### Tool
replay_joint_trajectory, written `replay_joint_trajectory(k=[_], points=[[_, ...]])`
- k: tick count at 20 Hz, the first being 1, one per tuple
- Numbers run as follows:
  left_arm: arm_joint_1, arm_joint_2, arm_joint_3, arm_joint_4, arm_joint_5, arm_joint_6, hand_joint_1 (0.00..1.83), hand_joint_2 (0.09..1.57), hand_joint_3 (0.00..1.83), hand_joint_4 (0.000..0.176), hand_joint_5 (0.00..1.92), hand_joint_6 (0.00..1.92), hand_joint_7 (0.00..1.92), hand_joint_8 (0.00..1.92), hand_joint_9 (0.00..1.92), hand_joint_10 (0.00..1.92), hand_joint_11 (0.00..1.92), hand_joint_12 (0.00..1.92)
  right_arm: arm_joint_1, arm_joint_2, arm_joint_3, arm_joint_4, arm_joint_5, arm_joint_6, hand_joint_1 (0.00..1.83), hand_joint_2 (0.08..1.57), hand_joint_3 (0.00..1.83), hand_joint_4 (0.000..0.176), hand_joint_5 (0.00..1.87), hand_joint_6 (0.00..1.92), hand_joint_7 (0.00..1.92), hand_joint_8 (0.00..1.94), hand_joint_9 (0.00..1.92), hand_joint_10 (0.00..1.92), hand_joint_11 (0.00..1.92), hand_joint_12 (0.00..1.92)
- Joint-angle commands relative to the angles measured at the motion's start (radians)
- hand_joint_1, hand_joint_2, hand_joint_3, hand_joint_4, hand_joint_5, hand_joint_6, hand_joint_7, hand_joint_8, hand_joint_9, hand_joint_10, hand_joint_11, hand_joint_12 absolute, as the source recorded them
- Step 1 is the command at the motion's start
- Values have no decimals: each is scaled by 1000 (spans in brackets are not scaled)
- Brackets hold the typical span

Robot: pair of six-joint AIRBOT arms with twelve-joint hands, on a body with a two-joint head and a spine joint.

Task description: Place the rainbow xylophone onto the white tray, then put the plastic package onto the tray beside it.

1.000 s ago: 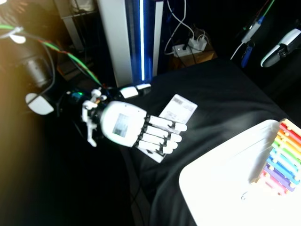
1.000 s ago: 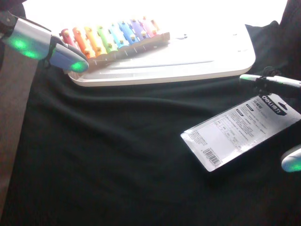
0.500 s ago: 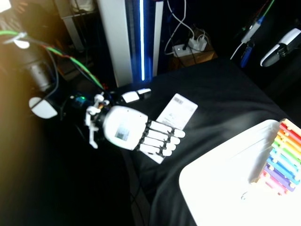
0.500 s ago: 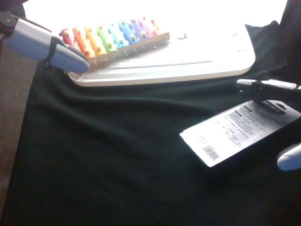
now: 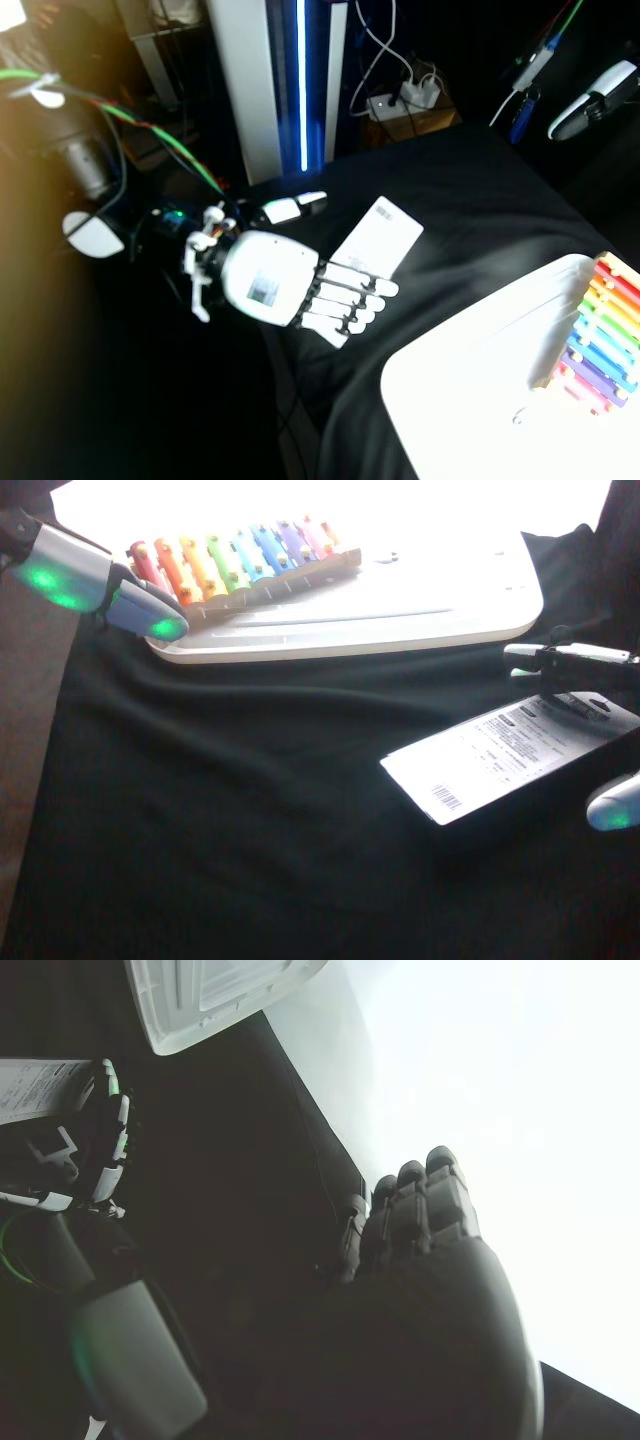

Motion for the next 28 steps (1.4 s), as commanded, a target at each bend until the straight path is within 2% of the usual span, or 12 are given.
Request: replay_joint_trajectory(k=[1,2,3,6,10,11,12,15,19,22,27,28], points=[[-16,-2,0,-31,-106,0,788,696,5,57,0,0,0,0,0,0,0,0,10,-5,8,36,51,10,775,714,0,12,53,2,287,7,329,8,338,229],[-16,-2,0,-31,-107,0,788,696,5,52,0,0,0,0,0,0,0,0,10,-7,12,35,48,14,906,719,0,3,70,7,299,9,337,10,344,228],[-16,-2,-1,-31,-107,0,789,701,6,57,0,0,0,0,0,0,0,0,10,-7,14,33,46,16,1007,725,1,20,82,10,295,6,341,10,358,231],[-16,-2,-1,-31,-108,0,779,698,4,51,0,0,0,0,0,0,0,0,10,-7,18,27,42,23,1276,759,12,21,130,21,306,7,362,14,365,229],[-16,-2,-2,-31,-109,0,770,701,4,65,0,0,0,0,0,0,0,0,11,-7,22,23,39,27,1385,839,7,0,217,4,358,5,430,9,491,219],[-16,-2,-2,-31,-109,0,754,701,3,71,0,0,0,0,0,0,0,0,11,-7,23,23,39,27,1379,861,0,0,230,0,368,1,445,2,524,176],[-16,-2,-2,-31,-109,0,757,705,4,61,0,0,0,0,0,0,0,0,11,-7,24,22,39,29,1373,879,3,0,242,3,382,4,458,4,538,166],[-16,-2,-2,-31,-110,0,775,707,4,81,0,0,0,0,0,0,0,0,13,-7,26,20,39,29,1337,911,2,0,270,7,429,12,491,9,590,118],[-16,-2,-2,-31,-112,0,755,710,3,60,0,0,0,0,0,0,0,0,18,-7,28,18,39,29,1353,930,0,0,316,14,473,9,542,12,646,95],[-15,-2,-2,-31,-112,0,751,715,4,88,0,0,0,0,0,0,0,0,23,-7,30,14,39,29,1474,917,0,0,488,4,581,4,710,12,838,81],[-15,-2,-3,-31,-113,-1,742,699,0,97,0,0,0,0,0,0,0,0,31,-7,33,5,39,29,1543,909,0,0,548,3,626,4,835,18,894,92],[-15,-2,-3,-31,-113,-1,727,697,0,81,0,0,0,0,0,0,0,0,31,-7,34,4,39,29,1623,906,0,0,604,10,690,12,918,18,868,93]])
